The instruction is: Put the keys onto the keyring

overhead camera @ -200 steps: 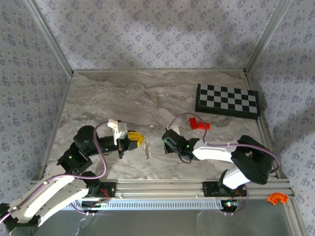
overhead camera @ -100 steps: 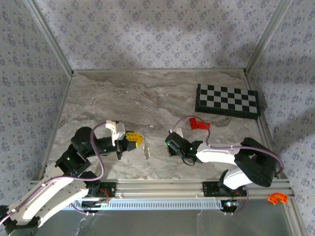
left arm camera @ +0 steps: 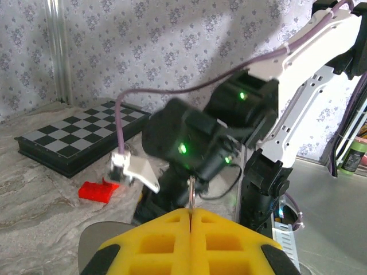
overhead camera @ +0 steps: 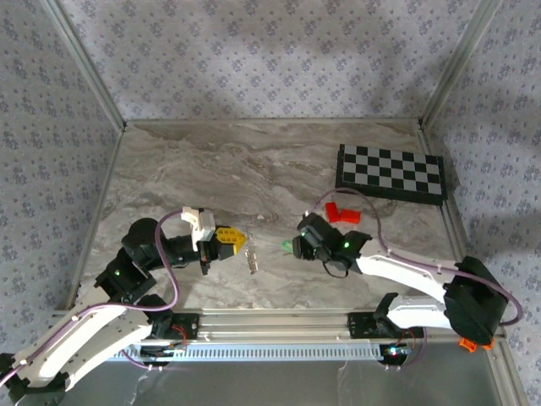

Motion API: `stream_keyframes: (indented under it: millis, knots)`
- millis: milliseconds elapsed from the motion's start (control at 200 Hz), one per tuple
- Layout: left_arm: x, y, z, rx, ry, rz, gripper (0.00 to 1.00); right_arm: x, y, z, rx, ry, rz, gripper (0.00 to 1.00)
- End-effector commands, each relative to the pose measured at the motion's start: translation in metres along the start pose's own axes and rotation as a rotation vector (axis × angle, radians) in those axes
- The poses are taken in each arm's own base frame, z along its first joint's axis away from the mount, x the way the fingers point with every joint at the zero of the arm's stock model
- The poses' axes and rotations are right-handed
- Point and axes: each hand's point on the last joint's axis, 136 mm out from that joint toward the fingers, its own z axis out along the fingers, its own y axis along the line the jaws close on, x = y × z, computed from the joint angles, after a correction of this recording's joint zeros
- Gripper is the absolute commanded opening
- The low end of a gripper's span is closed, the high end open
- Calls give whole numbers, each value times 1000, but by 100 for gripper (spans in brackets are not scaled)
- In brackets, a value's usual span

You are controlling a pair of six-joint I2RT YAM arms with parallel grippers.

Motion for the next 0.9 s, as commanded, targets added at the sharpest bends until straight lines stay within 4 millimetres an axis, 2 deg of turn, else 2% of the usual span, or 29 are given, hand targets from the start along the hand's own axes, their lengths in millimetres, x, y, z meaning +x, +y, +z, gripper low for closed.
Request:
stream_keyframes:
  millis: [0,110,205,350,485,635,895]
  knots:
    - [-26,-13,-3,50,-77,44,0,4,-8,-22,-40,153,-22,52]
    - [-26,-13,-1,62,-77,40,0,-9,-7,-34,-110,249,-40,54]
    - [-25,-12,1,65,-68,35,0,-16,-2,-34,-172,321,-60,55]
    - [-23,-10,3,58,-56,34,0,-18,2,-22,-223,432,-129,54]
    - [-22,-7,5,48,-42,31,0,-17,6,-3,-256,511,-150,53]
    - [-19,-3,7,39,-28,26,0,-9,8,15,-283,577,-167,50]
    - [-16,3,13,27,-6,16,0,16,6,33,-314,662,-167,47]
